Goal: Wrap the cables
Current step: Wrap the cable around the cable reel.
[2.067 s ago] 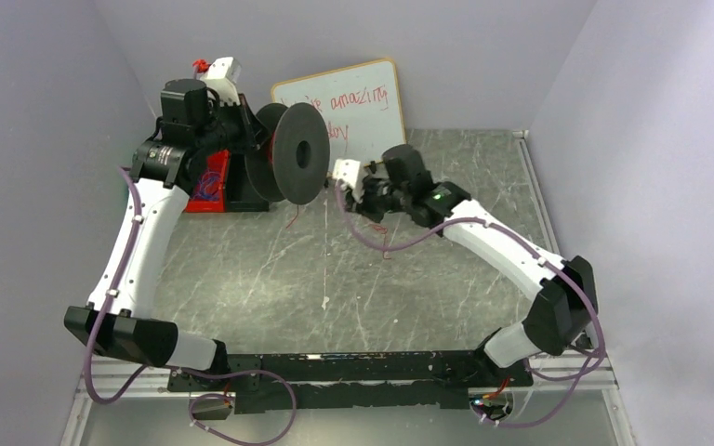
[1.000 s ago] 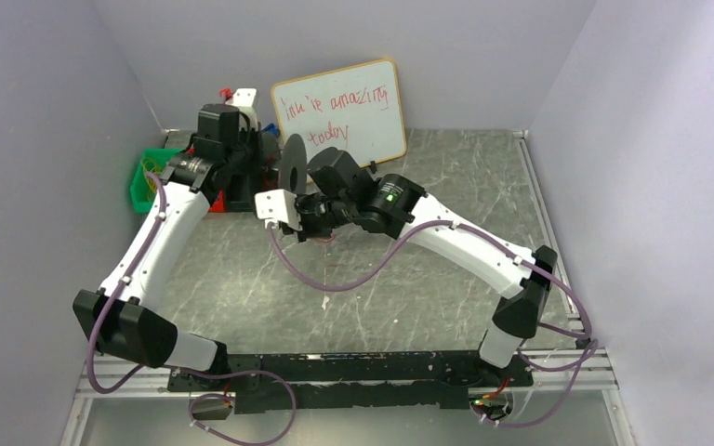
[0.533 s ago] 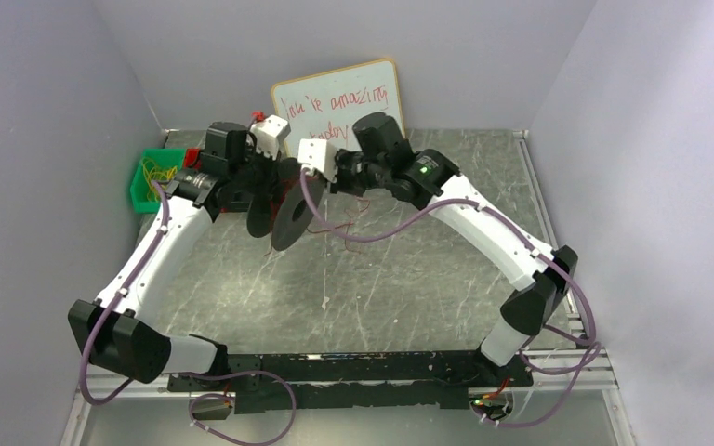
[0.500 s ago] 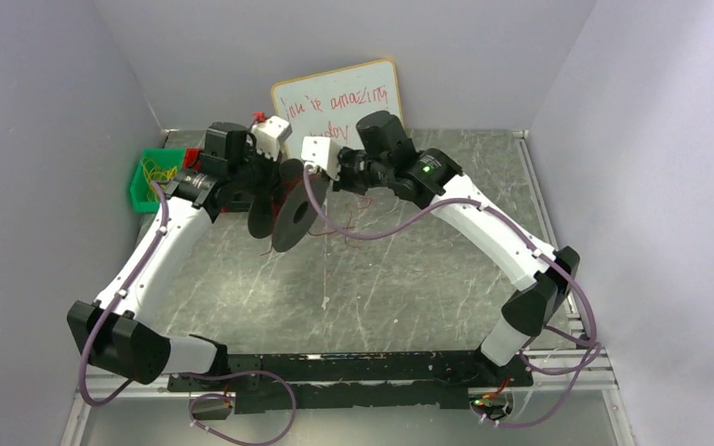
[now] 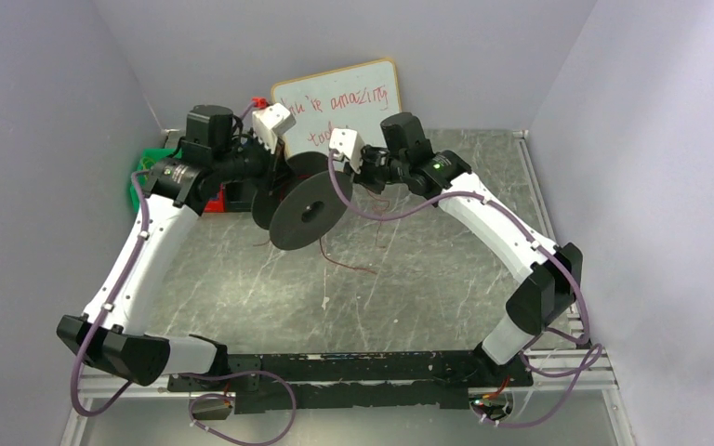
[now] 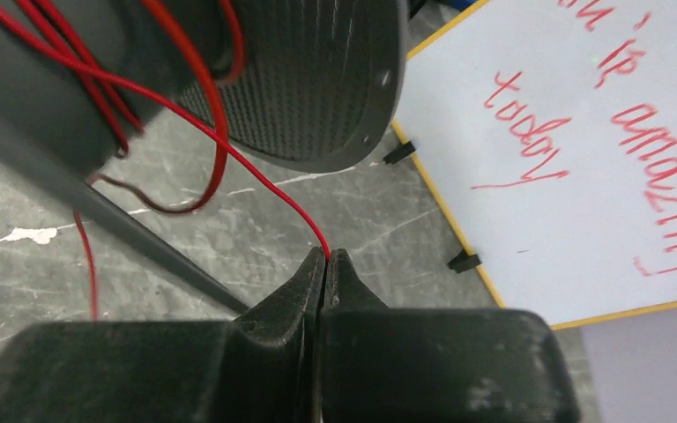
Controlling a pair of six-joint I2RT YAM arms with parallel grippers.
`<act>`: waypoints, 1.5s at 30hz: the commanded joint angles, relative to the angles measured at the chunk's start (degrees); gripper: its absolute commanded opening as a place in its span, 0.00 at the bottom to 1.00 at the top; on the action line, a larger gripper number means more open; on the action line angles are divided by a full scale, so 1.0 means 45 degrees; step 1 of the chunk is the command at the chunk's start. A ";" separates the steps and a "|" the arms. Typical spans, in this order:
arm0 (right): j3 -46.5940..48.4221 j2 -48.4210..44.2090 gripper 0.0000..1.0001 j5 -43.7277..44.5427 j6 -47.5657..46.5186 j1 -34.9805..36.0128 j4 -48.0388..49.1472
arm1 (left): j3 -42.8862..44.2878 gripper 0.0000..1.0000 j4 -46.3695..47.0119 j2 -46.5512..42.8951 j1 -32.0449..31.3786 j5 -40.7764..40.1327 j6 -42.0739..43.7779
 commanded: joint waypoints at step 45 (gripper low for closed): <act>-0.7184 -0.3794 0.99 -0.6583 0.6102 -0.1853 0.9272 | 0.5335 0.03 0.2305 0.0788 0.1697 0.0507 -0.6156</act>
